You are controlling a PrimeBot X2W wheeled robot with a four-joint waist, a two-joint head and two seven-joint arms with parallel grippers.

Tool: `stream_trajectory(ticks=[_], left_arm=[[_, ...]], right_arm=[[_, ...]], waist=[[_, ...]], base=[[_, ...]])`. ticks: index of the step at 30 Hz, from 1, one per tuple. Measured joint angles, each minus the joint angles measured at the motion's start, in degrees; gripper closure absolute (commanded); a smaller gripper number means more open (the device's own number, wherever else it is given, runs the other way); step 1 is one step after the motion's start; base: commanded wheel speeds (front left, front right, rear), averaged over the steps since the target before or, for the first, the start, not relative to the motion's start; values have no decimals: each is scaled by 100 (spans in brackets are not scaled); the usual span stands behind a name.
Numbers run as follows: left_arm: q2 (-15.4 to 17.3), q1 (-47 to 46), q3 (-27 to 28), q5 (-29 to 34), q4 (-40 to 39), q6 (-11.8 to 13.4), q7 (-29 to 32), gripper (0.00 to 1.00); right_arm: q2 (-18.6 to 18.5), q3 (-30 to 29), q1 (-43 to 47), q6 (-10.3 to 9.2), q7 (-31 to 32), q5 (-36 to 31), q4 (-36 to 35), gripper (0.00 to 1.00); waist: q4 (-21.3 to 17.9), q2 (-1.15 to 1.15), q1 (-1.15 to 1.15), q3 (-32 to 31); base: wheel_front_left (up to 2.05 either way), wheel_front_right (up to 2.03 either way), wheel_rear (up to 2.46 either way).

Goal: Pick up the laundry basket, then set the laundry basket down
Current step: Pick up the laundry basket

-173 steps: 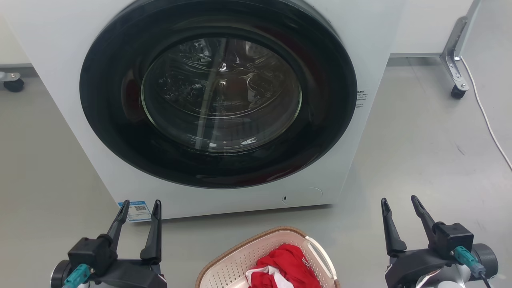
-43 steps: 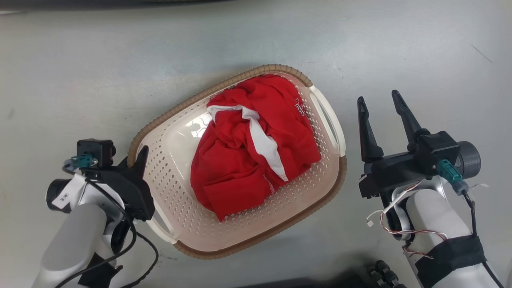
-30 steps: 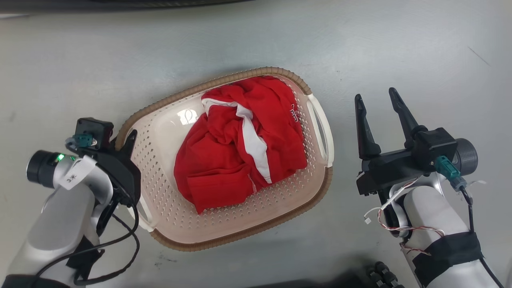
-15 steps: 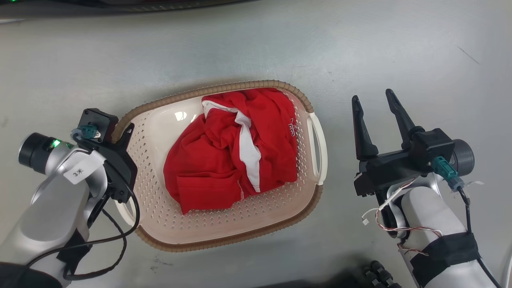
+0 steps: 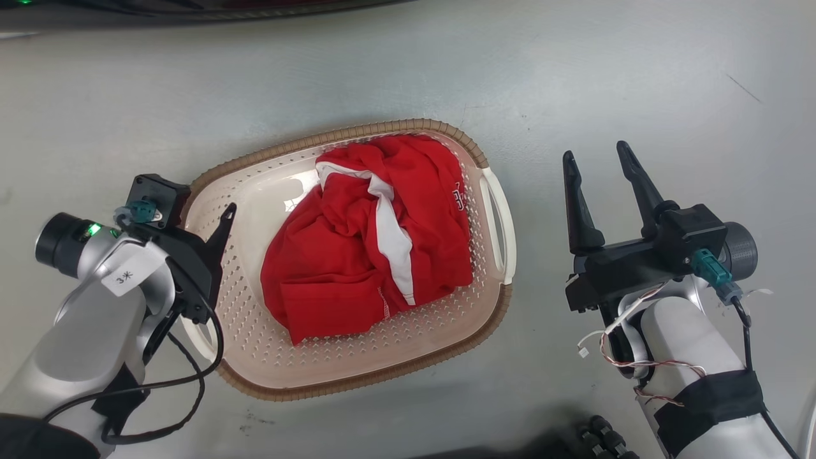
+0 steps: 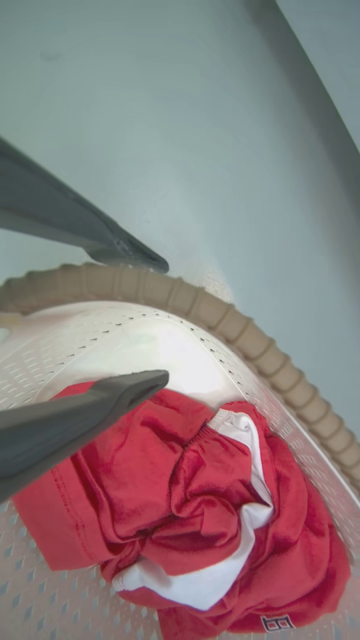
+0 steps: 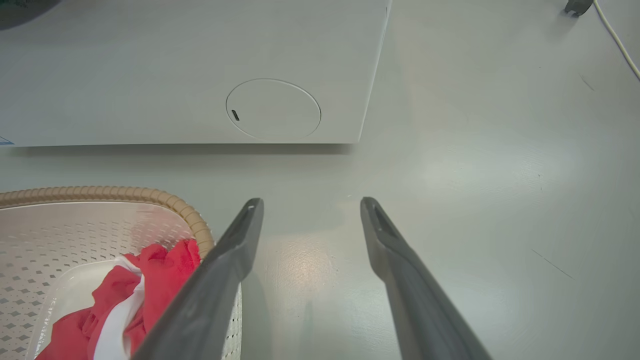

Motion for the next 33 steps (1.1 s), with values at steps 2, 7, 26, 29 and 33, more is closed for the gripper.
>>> stream_trajectory(ticks=[2, 7, 26, 29, 33], left_arm=[[3, -18, -49, -23, -13, 0, -113, 0], [-10, -59, -64, -207, 52, 0, -360, 0], [-731, 547, 926, -1046, 208, 101, -1495, 0], [-762, 731, 968, -1045, 88, 160, -1507, 0], [-813, 964, 1055, -1028, -130, 259, -1508, 0]], right_arm=[[0, -13, -4, 1, -22, 0, -2, 0], [-3, -46, -9, 19, -22, -9, 24, 0], [-225, -296, 159, -1, -22, -127, 124, 0], [-248, -297, 223, 0, -22, -152, 60, 0], [-266, -299, 361, -1, -22, -153, 8, 0]], waist=[[13, 0, 0, -3], [54, 0, 0, -38], [338, 0, 0, -1103], [394, 0, 0, -1345], [461, 0, -1, -1678]], base=[[0, 0, 0], [0, 0, 0], [0, 0, 0], [0, 0, 0], [0, 0, 0]])
